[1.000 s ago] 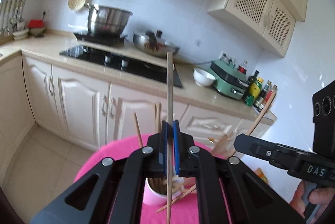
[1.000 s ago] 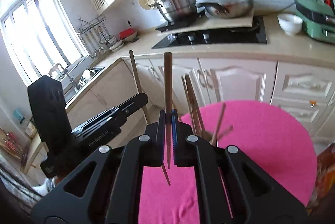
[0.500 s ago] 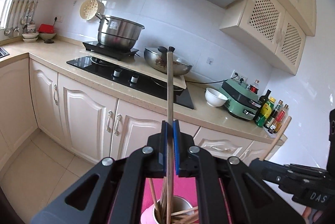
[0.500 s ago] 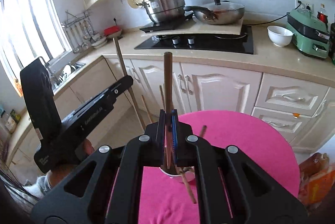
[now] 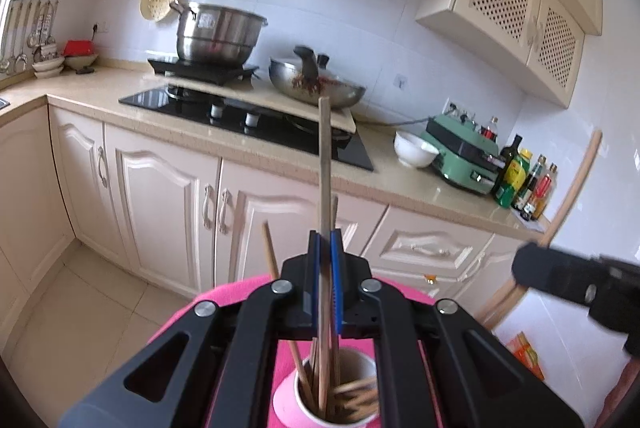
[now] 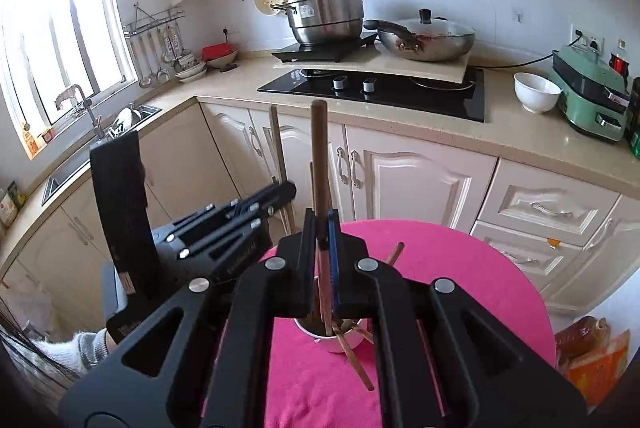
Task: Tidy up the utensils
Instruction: 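Lower both chopsticks into the pink cup and open both grippers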
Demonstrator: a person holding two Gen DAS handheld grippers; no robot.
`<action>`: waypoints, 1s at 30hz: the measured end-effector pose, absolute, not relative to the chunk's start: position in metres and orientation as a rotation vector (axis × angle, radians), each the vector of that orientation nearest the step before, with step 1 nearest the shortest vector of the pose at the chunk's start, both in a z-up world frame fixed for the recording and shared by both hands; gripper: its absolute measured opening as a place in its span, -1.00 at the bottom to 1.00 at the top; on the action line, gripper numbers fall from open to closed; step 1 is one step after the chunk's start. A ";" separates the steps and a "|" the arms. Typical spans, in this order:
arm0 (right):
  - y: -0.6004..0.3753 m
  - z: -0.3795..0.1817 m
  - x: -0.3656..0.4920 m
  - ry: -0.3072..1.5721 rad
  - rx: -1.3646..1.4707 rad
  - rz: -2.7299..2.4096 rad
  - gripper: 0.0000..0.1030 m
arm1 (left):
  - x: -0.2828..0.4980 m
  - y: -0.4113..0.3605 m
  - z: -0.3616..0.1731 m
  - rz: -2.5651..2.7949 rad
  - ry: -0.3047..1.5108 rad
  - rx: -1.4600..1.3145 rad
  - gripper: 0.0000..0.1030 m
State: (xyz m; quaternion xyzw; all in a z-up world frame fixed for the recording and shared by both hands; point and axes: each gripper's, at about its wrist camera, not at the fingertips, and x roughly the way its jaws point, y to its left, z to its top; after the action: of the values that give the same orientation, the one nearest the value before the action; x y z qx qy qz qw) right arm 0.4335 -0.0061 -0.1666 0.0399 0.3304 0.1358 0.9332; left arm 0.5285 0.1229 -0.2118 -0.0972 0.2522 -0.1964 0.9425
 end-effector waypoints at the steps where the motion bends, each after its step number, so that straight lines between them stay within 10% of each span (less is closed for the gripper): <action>1: -0.005 -0.166 0.433 0.675 0.079 0.278 -0.88 | 0.527 0.124 -0.214 -0.403 0.529 -0.195 -0.89; 30: 0.033 -0.221 0.421 0.760 -0.019 0.174 -0.88 | 0.495 0.156 -0.232 -0.346 0.691 -0.140 -0.38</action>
State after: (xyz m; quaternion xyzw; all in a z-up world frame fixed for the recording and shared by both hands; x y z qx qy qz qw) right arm 0.4212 0.0331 -0.2206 -0.0094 0.3705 0.0847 0.9249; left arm 0.4950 0.1557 -0.2317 -0.0681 0.3365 -0.1684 0.9240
